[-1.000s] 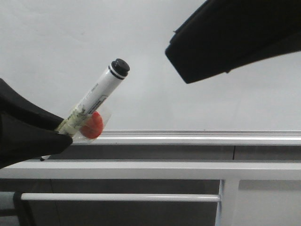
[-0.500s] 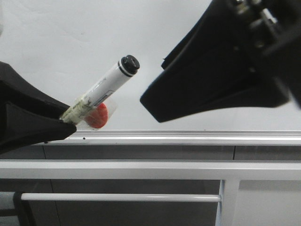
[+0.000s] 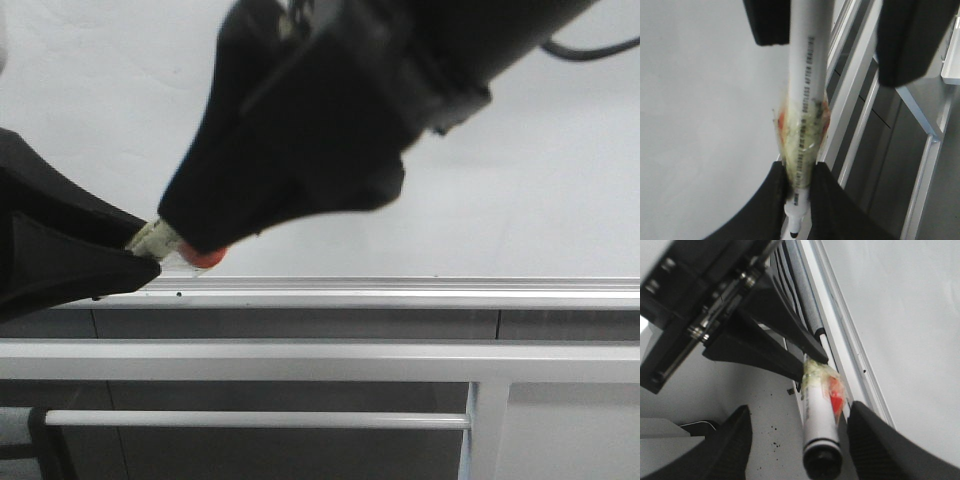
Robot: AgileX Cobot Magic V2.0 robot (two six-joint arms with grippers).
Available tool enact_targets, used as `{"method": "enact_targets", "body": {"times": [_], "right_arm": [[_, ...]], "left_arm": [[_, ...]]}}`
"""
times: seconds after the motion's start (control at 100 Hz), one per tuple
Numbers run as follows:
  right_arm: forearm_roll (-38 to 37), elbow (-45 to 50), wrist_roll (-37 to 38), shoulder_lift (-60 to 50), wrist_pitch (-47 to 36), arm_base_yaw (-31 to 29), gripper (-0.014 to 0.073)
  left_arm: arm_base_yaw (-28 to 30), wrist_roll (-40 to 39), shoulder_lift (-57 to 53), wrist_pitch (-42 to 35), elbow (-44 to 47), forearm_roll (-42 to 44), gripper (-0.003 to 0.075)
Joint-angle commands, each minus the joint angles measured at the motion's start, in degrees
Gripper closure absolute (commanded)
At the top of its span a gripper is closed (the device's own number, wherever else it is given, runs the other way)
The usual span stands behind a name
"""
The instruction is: Write number 1 on whiteboard
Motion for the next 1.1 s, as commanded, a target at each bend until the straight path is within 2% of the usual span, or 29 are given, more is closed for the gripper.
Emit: {"method": "enact_targets", "body": {"times": [0.0,0.1,0.36,0.43,0.54,0.68,0.78,0.9,0.97,1.02,1.09], "right_arm": [[0.59,-2.08,-0.72,-0.7,-2.66,0.02,0.0209],[0.59,-2.17,-0.72,-0.71,-4.01,0.02,0.0228],[0.59,-2.31,-0.72,-0.71,-4.27,0.02,0.0419],[0.59,-2.31,-0.72,-0.71,-4.27,0.02,0.0495],[0.59,-2.31,-0.72,-0.71,-4.27,0.02,0.0668],[0.59,-2.31,-0.72,-0.71,-4.27,0.02,0.0663],[0.59,-2.31,-0.72,-0.71,-4.35,0.02,0.0663],[0.59,-2.31,-0.72,-0.71,-4.35,0.02,0.0663],[0.59,-2.31,-0.72,-1.06,-4.39,0.02,0.0663],[0.59,-2.31,-0.72,-1.61,-4.39,0.02,0.0663],[0.59,-2.2,-0.72,-2.61,-4.5,0.02,0.0663]], "left_arm": [[0.07,-0.12,-1.04,-2.42,-1.76,0.7,0.0741],[0.07,-0.12,-1.04,-2.42,-1.76,0.7,0.0741],[0.07,-0.12,-1.04,-2.42,-1.76,0.7,0.0741],[0.07,-0.12,-1.04,-2.42,-1.76,0.7,0.0741],[0.07,-0.12,-1.04,-3.12,-1.76,0.7,0.074],[0.07,-0.12,-1.16,-5.12,-1.76,1.22,0.0732],[0.07,-0.12,-1.16,-5.11,-1.76,2.84,0.0632],[0.07,-0.12,-1.16,-5.76,-1.76,2.87,0.0381],[0.07,-0.12,-1.38,-7.26,-1.76,0.87,0.0263],[0.07,-0.12,-1.79,-8.6,-1.76,-1.33,0.0214],[0.07,-0.22,-3.23,-9.48,-1.76,-3.82,0.0197]]}}
